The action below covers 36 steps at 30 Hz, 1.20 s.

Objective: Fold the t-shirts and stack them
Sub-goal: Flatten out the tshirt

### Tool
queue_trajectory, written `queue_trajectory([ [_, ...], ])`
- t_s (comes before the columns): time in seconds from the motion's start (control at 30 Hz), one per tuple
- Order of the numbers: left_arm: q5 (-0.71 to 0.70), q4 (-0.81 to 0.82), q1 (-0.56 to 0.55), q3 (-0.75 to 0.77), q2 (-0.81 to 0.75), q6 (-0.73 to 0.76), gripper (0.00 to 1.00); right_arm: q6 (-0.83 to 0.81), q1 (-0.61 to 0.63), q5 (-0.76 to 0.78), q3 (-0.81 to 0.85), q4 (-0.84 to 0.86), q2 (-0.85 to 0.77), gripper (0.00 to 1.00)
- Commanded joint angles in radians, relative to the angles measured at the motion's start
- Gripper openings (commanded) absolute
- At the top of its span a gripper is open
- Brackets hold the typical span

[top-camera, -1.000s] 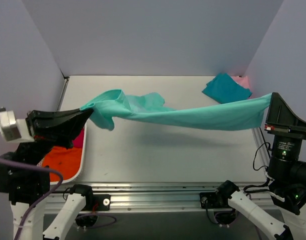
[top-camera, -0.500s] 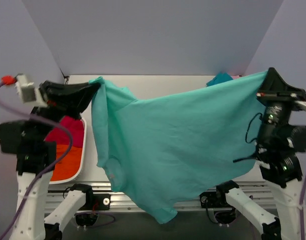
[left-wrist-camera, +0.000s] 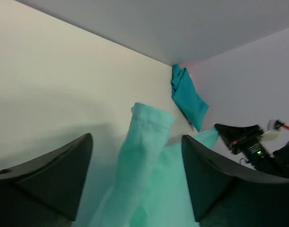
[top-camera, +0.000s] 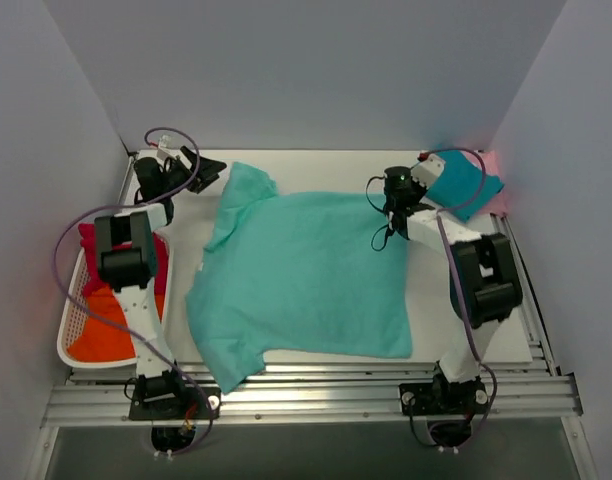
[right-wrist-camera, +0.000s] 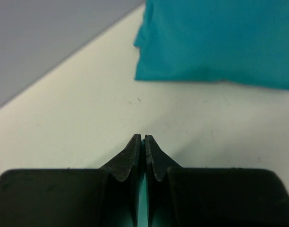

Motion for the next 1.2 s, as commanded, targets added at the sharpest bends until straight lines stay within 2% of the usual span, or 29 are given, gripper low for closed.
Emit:
queue_trajectory([
  [0.0, 0.115, 0.320, 0.029, 0.252, 0.317, -0.273, 0.94, 0.095, -0.029, 0.028, 0.165, 0.067, 0.147, 0.00],
  [0.07, 0.099, 0.441, 0.052, 0.341, 0.412, -0.429, 0.94, 0.100, -0.031, 0.037, 0.230, 0.033, 0.249, 0.00],
  [0.13, 0.074, 0.474, 0.063, 0.393, 0.440, -0.472, 0.94, 0.092, -0.033, 0.047, 0.303, 0.021, 0.296, 0.00],
  [0.33, -0.025, 0.151, 0.074, 0.344, 0.199, -0.182, 0.94, 0.051, -0.051, -0.018, 0.451, 0.027, 0.424, 0.00],
  [0.37, -0.035, 0.124, 0.074, 0.341, 0.173, -0.162, 0.94, 0.043, -0.051, -0.031, 0.472, 0.019, 0.435, 0.17],
  [0.4, -0.040, 0.101, 0.071, 0.340, 0.128, -0.142, 0.94, 0.036, -0.051, -0.031, 0.488, 0.001, 0.443, 0.40],
  [0.43, -0.038, 0.083, 0.069, 0.337, 0.107, -0.107, 0.94, 0.028, -0.054, -0.028, 0.507, -0.011, 0.452, 0.66],
  [0.47, -0.044, 0.045, 0.069, 0.331, 0.084, -0.088, 0.94, 0.014, -0.052, -0.026, 0.537, -0.024, 0.461, 0.99],
  [0.57, -0.052, -0.019, 0.066, 0.300, 0.003, -0.022, 0.94, 0.011, -0.057, 0.000, 0.552, -0.077, 0.443, 1.00],
  [0.67, -0.067, -0.055, 0.064, 0.254, -0.095, 0.025, 0.94, 0.014, -0.057, 0.040, 0.499, -0.100, 0.379, 1.00],
  [0.73, -0.111, -0.127, 0.054, 0.235, -0.144, 0.114, 0.94, 0.025, -0.057, 0.089, 0.465, -0.126, 0.337, 1.00],
  [0.8, -0.170, -0.274, 0.031, 0.197, -0.239, 0.215, 0.94, 0.030, -0.056, 0.115, 0.395, -0.133, 0.262, 1.00],
  [0.83, -0.278, -0.339, -0.010, 0.183, -0.271, 0.334, 0.94, 0.031, -0.056, 0.129, 0.364, -0.133, 0.232, 1.00],
  [0.87, -0.353, -0.475, -0.040, 0.168, -0.342, 0.393, 0.94, 0.031, -0.053, 0.144, 0.332, -0.128, 0.169, 1.00],
  [0.9, -0.431, -0.534, -0.069, 0.128, -0.374, 0.436, 0.94, 0.033, -0.045, 0.152, 0.298, -0.133, 0.138, 1.00],
  [0.93, -0.577, -0.572, -0.099, 0.098, -0.406, 0.490, 0.94, 0.058, -0.042, 0.161, 0.226, -0.136, 0.100, 1.00],
  [0.97, -0.633, -0.612, -0.168, 0.056, -0.474, 0.502, 0.94, 0.071, -0.036, 0.156, 0.181, -0.134, 0.023, 1.00],
  [1.03, -0.719, -0.614, -0.216, -0.095, -0.538, 0.502, 0.94, 0.115, -0.016, 0.137, 0.041, -0.125, -0.061, 0.99],
  [1.07, -0.786, -0.617, -0.259, -0.148, -0.572, 0.481, 0.94, 0.117, -0.002, 0.127, -0.018, -0.110, -0.160, 0.99],
  [1.1, -0.820, -0.617, -0.282, -0.198, -0.635, 0.470, 0.94, 0.114, 0.019, 0.135, -0.084, -0.044, -0.215, 0.99],
  [1.17, -1.005, -0.666, -0.386, -0.333, -0.721, 0.403, 0.94, 0.093, 0.151, 0.242, -0.290, 0.025, -0.399, 1.00],
])
